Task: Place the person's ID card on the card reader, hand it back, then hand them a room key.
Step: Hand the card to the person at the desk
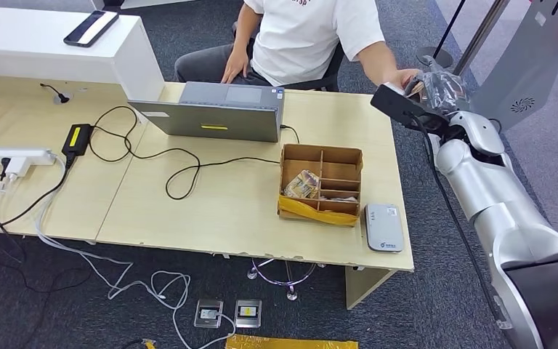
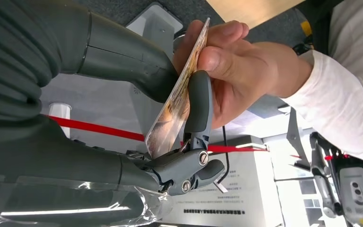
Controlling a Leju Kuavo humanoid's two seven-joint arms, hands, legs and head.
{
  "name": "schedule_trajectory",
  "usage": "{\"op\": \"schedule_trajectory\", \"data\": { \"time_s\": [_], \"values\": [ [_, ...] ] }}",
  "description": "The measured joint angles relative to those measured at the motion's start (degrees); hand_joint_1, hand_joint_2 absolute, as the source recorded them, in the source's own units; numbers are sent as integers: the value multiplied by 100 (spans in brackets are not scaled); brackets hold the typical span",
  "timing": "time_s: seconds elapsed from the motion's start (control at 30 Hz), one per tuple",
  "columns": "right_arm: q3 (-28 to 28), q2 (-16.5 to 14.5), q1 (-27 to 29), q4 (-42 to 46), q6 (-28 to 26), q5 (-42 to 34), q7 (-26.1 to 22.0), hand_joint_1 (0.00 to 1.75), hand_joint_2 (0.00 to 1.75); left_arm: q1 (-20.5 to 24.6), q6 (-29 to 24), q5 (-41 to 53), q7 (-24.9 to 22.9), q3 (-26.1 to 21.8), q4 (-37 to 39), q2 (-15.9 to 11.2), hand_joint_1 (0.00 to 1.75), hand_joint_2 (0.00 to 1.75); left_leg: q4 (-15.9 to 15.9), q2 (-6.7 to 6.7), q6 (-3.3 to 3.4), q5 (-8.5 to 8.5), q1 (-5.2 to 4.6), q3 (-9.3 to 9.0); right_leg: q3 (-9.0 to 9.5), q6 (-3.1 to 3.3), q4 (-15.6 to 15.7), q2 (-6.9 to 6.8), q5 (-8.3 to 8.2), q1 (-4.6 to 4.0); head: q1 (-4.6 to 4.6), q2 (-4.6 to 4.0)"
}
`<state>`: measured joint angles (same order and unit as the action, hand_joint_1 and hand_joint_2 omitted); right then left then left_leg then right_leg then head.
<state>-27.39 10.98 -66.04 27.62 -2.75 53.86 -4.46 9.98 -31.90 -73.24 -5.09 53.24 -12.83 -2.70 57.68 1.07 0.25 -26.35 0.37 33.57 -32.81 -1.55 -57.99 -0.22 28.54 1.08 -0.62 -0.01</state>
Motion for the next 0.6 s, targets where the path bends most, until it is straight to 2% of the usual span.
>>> {"op": "schedule_trajectory", "data": {
  "time_s": [0.23, 0.27, 0.37, 0.4, 0.6],
  "values": [
    [-46, -144, 27, -227, -40, 1, 36, 175, 175, -1, 143, -20, -18, 0, 0, -133, 0, 175, 0, -2, -1, 0, 1, -2, -2, 0, 0, 3, 0, -1, 0, -1],
    [-46, -152, 34, -247, -43, -1, 36, 154, 175, -2, 146, -27, -18, 0, 0, -144, 0, 175, 0, -2, -1, 1, 2, -2, -2, 0, 0, 2, 0, -1, 0, 0],
    [-57, -174, 58, -326, -54, -10, 29, 24, 175, -2, 150, -52, -25, 0, 0, -175, 0, 175, 0, -2, -1, 0, 2, -1, -2, 1, 0, 3, 0, -1, 1, 0],
    [-74, -184, 66, -363, -69, -12, 25, 0, 175, -2, 149, -58, -35, 0, 0, -182, 0, 175, 0, -3, -1, 0, 2, -1, -1, 1, 0, 4, 0, -1, 1, -1],
    [-184, -239, 173, -514, -326, -11, 37, 0, 175, -3, 111, -85, -75, 0, 0, -189, 0, 175, 0, -3, -1, 0, 1, -1, -2, 1, 1, 4, 0, 0, 1, -1]
  ]
}}
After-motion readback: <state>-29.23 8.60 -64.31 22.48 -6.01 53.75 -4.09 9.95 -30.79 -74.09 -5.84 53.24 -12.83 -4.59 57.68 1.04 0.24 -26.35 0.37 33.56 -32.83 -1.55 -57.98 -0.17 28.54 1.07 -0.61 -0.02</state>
